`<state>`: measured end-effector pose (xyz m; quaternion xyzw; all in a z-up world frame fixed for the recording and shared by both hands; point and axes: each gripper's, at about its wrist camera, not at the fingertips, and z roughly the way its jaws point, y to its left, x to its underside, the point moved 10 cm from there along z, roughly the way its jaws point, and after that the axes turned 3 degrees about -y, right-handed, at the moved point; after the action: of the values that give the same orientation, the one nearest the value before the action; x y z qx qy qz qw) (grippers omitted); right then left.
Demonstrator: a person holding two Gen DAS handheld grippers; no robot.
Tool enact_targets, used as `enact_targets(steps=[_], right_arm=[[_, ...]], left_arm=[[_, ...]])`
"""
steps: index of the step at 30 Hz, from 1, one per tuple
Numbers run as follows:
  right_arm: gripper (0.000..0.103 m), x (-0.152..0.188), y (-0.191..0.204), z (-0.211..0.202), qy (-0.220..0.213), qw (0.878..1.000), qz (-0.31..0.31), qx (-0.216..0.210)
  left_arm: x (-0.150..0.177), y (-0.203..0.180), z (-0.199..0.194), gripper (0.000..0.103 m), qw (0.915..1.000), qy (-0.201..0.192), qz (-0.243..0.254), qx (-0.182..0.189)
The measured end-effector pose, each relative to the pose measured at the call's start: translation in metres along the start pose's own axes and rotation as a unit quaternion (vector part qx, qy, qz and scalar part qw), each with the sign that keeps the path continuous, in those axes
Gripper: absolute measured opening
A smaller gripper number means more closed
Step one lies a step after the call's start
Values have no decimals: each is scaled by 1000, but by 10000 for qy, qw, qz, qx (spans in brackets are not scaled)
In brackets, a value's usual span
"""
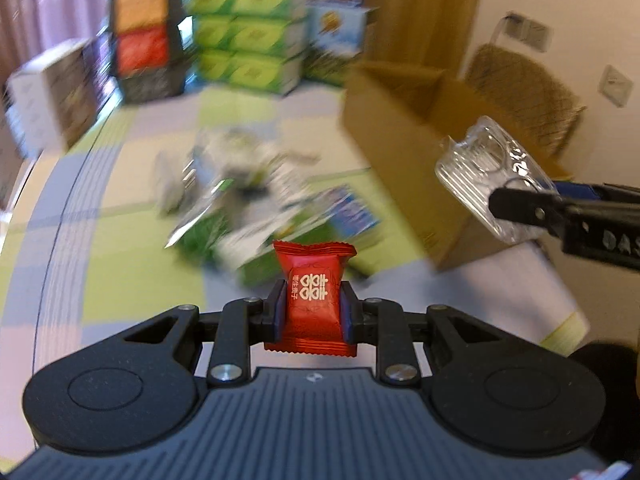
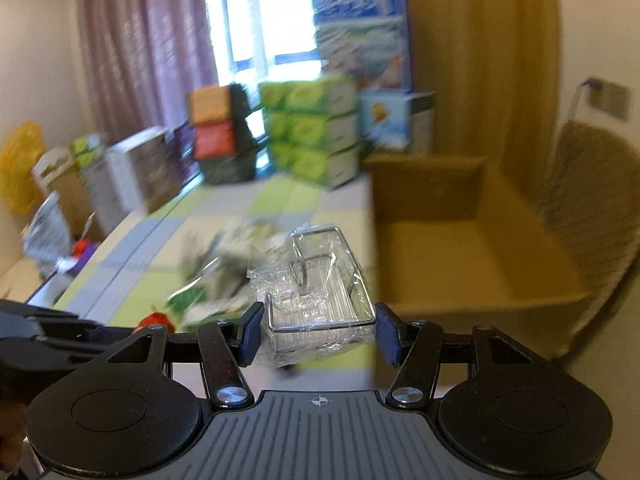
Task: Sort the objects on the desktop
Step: 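Carry both items over the cardboard box and open both tools to drop them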
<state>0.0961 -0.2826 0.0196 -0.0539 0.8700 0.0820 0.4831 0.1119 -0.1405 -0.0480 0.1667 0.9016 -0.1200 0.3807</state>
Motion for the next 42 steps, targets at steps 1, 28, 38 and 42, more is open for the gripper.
enact_targets(steps=[1, 28, 38, 42], right_arm=[[55, -8, -13, -3, -48, 9999, 12, 115], [55, -23, -185, 53, 307, 9943, 477, 908], [75, -29, -173, 55, 18, 9950, 664, 749], [76, -38, -165, 40, -69, 9951, 680, 713]], left_arm=[[-9, -11, 0, 22, 10000, -45, 53, 66], [-98, -148, 128, 28, 9948, 49, 462, 911], [-96, -109, 90, 34, 9971, -199, 139, 715], [-93, -91, 73, 39, 9983, -269, 91, 514]])
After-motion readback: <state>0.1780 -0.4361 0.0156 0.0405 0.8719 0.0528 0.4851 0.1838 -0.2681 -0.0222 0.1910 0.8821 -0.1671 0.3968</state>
